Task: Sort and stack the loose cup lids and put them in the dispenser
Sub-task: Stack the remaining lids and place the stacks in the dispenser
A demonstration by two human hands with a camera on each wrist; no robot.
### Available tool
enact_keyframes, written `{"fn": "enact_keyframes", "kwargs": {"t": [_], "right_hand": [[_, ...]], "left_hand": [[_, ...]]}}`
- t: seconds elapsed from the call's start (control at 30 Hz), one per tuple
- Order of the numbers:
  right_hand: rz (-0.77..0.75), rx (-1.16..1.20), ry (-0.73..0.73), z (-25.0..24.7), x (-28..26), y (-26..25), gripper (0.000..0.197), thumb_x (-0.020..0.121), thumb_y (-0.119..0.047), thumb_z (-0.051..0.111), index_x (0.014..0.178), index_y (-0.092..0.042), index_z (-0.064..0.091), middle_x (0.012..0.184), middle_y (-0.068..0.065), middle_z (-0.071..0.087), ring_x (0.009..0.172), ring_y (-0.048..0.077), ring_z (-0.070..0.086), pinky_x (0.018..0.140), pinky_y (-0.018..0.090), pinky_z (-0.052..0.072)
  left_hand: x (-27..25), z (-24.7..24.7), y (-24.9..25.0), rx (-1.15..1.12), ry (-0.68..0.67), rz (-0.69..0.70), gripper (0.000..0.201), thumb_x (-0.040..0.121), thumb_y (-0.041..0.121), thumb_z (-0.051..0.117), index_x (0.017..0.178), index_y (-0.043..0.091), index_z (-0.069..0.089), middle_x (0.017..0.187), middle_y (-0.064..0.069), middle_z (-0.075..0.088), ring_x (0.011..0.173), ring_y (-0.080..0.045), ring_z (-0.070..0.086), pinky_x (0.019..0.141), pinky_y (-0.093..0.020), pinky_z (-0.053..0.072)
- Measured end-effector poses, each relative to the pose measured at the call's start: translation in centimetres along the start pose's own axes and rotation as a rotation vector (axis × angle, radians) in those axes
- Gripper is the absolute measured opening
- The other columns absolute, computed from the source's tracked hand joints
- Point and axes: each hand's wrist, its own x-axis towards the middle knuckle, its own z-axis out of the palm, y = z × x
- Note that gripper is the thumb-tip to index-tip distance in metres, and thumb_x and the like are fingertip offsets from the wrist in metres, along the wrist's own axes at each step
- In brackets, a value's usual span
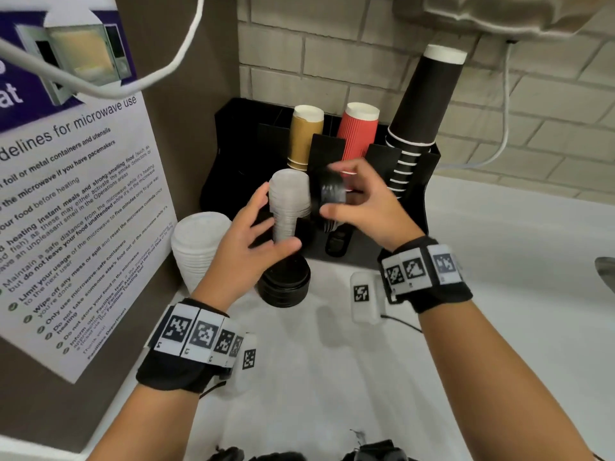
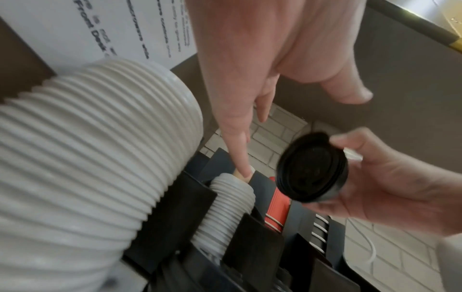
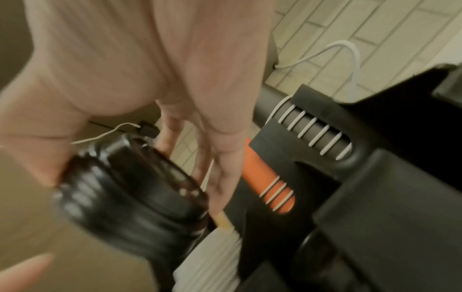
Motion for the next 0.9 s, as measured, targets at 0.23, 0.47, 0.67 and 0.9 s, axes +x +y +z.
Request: {"fn": "enact_keyframes", "kwargs": {"t": [0.23, 0.47, 0.67, 0.9], "right_hand": [[0.173, -0.445, 0.031, -4.4, 4.5, 3.6, 0.058, 0.069, -0.016, 0.082, 0.113, -0.024, 0.046, 0.099, -0.008, 0.056, 0.086, 0.008, 0.058, 0.067, 0.013, 0.045], [0.242, -1.027, -0.31, -2.1, 6.5, 4.9, 0.079, 0.067, -0.017, 0.079, 0.138, -0.017, 0.044, 0.129, 0.012, 0.05, 0.111, 0.029, 0.055, 0.094, 0.041, 0.05], [0.276, -1.133, -0.404, -1.1, 6.3, 5.1, 0.081, 0.068, -0.016, 0.079, 0.14, -0.014, 0.041, 0.135, 0.015, 0.036, 0.11, 0.033, 0.053, 0.085, 0.038, 0.052], [0.211, -1.334, -0.398, 0.3, 3.9, 5.4, 0.082, 0.071, -0.024, 0.081, 0.138, -0.008, 0.039, 0.126, 0.015, 0.046, 0.108, 0.035, 0.056, 0.084, 0.041, 0.053]], "left_hand": [[-0.7, -1.3, 0.8, 0.109, 0.113, 0.027, 0.033, 0.078, 0.04, 0.063, 0.11, 0.036, 0.062, 0.118, 0.014, 0.062, 0.095, 0.003, 0.063, 0.099, -0.04, 0.05], [-1.1, -1.0, 1.1, 0.109, 0.136, -0.008, 0.033, 0.077, 0.043, 0.061, 0.109, 0.033, 0.063, 0.112, 0.015, 0.064, 0.099, -0.009, 0.064, 0.101, -0.047, 0.049], [-1.3, -0.9, 1.2, 0.111, 0.145, -0.015, 0.024, 0.086, 0.032, 0.06, 0.11, 0.029, 0.063, 0.111, 0.013, 0.064, 0.1, -0.012, 0.064, 0.101, -0.043, 0.049], [-1.2, -0.9, 1.4, 0.099, 0.127, 0.004, 0.032, 0.08, 0.041, 0.059, 0.11, 0.029, 0.063, 0.108, 0.018, 0.064, 0.103, -0.015, 0.064, 0.098, -0.038, 0.051]]}}
